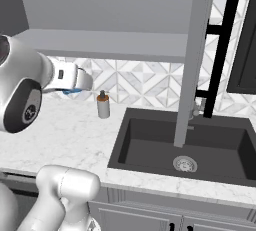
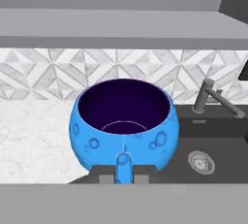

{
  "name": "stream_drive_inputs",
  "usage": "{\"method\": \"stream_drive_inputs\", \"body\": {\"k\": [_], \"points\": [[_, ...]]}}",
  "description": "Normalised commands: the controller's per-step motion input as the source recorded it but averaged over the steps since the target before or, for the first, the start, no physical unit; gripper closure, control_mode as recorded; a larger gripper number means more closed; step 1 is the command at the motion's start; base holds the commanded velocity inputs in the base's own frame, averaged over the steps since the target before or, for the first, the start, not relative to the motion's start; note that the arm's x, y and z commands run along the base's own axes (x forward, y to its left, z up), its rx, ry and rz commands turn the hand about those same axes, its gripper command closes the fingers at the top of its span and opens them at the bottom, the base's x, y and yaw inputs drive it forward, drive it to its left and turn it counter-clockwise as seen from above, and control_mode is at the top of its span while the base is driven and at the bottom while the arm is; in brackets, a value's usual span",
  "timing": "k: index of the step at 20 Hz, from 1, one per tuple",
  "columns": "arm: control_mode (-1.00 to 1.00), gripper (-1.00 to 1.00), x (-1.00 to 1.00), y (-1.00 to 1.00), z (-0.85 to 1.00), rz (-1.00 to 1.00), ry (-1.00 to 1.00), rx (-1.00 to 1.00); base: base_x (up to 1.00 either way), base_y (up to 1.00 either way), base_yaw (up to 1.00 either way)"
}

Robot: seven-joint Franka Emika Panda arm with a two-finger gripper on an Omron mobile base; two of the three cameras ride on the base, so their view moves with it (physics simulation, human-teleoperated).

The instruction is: Gather all objects into one cabinet and sort the glasses and bowls to opposite sides.

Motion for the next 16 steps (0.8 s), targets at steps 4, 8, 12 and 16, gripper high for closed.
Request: {"method": "stream_drive_inputs", "body": {"k": [4, 8, 12, 16], "points": [[-1.0, 1.0, -1.0, 0.0, -0.21, -0.11, 0.07, 0.0, 0.0, 0.0, 0.0], [1.0, 1.0, 0.0, 0.0, 0.0, 0.0, 0.0, 0.0, -1.0, 0.02, -0.12], [1.0, 1.0, 0.0, 0.0, 0.0, 0.0, 0.0, 0.0, -1.0, 0.0, -0.1], [1.0, 1.0, 0.0, 0.0, 0.0, 0.0, 0.0, 0.0, -1.0, 0.0, -0.04]]}}
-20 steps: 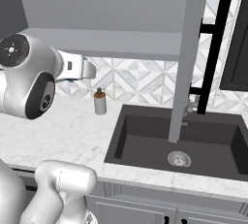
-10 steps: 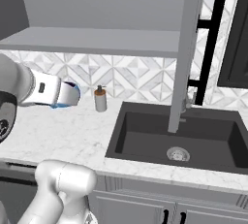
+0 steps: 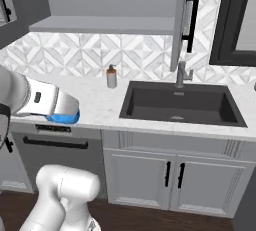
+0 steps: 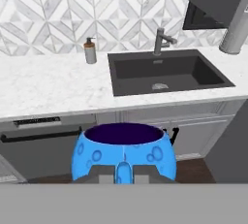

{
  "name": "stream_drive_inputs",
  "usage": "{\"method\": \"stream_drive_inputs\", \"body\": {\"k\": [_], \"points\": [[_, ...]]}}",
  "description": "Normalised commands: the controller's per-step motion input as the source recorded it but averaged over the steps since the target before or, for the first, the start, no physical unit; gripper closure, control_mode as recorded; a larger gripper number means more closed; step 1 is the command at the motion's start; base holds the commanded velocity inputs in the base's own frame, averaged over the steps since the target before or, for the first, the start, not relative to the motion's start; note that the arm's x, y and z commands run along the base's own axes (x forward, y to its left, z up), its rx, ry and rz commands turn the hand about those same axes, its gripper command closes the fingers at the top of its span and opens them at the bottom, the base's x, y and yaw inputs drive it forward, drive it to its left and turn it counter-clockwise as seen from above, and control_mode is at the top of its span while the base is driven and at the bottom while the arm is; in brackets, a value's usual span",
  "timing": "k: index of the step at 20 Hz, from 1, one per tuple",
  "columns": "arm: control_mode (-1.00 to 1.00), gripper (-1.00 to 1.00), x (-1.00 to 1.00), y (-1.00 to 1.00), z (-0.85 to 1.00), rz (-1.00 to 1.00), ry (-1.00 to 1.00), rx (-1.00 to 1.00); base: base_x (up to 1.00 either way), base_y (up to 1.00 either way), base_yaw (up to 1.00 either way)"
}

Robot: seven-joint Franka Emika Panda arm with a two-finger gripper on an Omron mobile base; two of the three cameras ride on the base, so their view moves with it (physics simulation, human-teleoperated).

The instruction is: Gather all objects into one cabinet and sort the glasses and bowls to opposite sides.

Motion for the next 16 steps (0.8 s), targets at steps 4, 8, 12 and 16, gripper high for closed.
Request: {"method": "stream_drive_inputs", "body": {"k": [4, 8, 12, 16], "points": [[1.0, 1.0, 0.0, 0.0, 0.0, 0.0, 0.0, 0.0, -1.0, 0.0, 0.0], [1.0, 1.0, 0.0, 0.0, 0.0, 0.0, 0.0, 0.0, -1.0, 0.0, 0.11], [1.0, 1.0, 0.0, 0.0, 0.0, 0.0, 0.0, 0.0, -1.0, 0.01, 0.23], [1.0, 1.0, 0.0, 0.0, 0.0, 0.0, 0.0, 0.0, -1.0, 0.07, 0.25]]}}
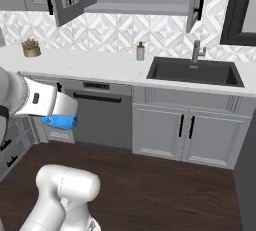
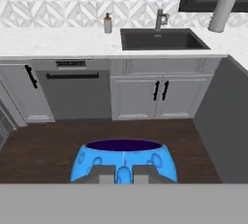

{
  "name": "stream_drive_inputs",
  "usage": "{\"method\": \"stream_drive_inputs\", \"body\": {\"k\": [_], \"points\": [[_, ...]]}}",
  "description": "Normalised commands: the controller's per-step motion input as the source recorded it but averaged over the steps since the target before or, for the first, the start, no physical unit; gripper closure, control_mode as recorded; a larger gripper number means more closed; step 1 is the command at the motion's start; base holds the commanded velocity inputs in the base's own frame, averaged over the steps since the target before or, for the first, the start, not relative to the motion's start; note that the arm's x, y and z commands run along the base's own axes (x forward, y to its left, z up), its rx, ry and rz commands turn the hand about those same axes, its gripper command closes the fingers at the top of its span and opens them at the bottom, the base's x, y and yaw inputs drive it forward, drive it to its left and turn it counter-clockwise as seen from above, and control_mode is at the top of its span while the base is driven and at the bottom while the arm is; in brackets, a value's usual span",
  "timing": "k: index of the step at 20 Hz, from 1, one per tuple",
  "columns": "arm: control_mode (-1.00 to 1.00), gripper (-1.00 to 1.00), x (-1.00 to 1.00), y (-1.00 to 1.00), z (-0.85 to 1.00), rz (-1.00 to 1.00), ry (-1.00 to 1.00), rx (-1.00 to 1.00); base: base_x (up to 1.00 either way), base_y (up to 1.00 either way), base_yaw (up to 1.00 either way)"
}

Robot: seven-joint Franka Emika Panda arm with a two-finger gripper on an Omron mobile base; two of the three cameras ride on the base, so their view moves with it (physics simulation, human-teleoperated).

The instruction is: Gather all objects into one cabinet and sort the glasses and bowls to opposite sides.

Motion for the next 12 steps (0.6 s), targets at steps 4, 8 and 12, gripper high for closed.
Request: {"method": "stream_drive_inputs", "body": {"k": [4, 8, 12], "points": [[1.0, 1.0, 0.0, 0.0, 0.0, 0.0, 0.0, 0.0, -1.0, 0.16, 0.26], [1.0, 1.0, 0.0, 0.0, 0.0, 0.0, 0.0, 0.0, -1.0, 0.33, 0.32], [1.0, 1.0, 0.0, 0.0, 0.0, 0.0, 0.0, 0.0, -1.0, 0.52, 0.37]]}}
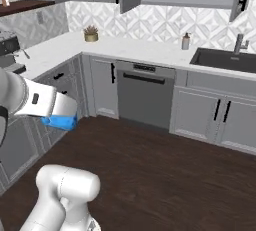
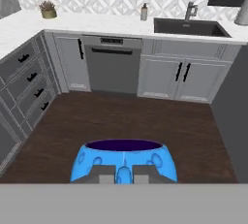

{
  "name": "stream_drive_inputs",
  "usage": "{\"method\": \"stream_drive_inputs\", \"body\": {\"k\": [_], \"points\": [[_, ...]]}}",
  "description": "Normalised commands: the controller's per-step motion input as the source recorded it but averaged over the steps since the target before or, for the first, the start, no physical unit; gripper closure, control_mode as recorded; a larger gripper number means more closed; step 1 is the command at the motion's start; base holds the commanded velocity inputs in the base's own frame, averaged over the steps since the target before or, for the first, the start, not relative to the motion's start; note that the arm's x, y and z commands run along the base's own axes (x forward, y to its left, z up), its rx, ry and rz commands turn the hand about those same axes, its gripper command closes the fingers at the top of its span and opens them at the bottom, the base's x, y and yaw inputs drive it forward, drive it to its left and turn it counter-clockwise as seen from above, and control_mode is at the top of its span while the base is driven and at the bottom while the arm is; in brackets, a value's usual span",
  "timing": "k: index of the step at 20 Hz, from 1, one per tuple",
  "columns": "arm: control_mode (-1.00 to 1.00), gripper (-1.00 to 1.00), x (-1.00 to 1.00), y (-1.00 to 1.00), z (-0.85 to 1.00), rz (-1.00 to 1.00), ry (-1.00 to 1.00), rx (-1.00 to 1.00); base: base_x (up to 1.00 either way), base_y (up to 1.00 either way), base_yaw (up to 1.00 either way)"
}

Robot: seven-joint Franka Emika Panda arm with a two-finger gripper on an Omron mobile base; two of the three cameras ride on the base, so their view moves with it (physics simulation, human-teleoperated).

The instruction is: Gather all objects into one cabinet and sort the glasses and bowls to opposite sides.

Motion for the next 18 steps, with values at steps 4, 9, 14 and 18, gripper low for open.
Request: {"method": "stream_drive_inputs", "body": {"k": [4, 9, 14, 18], "points": [[1.0, 1.0, 0.0, 0.0, 0.0, 0.0, 0.0, 0.0, -1.0, 0.69, 0.43], [1.0, 1.0, 0.0, 0.0, 0.0, 0.0, 0.0, 0.0, -1.0, 0.78, 0.51], [1.0, 1.0, 0.0, 0.0, 0.0, 0.0, 0.0, 0.0, -1.0, 0.8, 0.56], [1.0, 1.0, 0.0, 0.0, 0.0, 0.0, 0.0, 0.0, -1.0, 0.71, 0.58]]}}
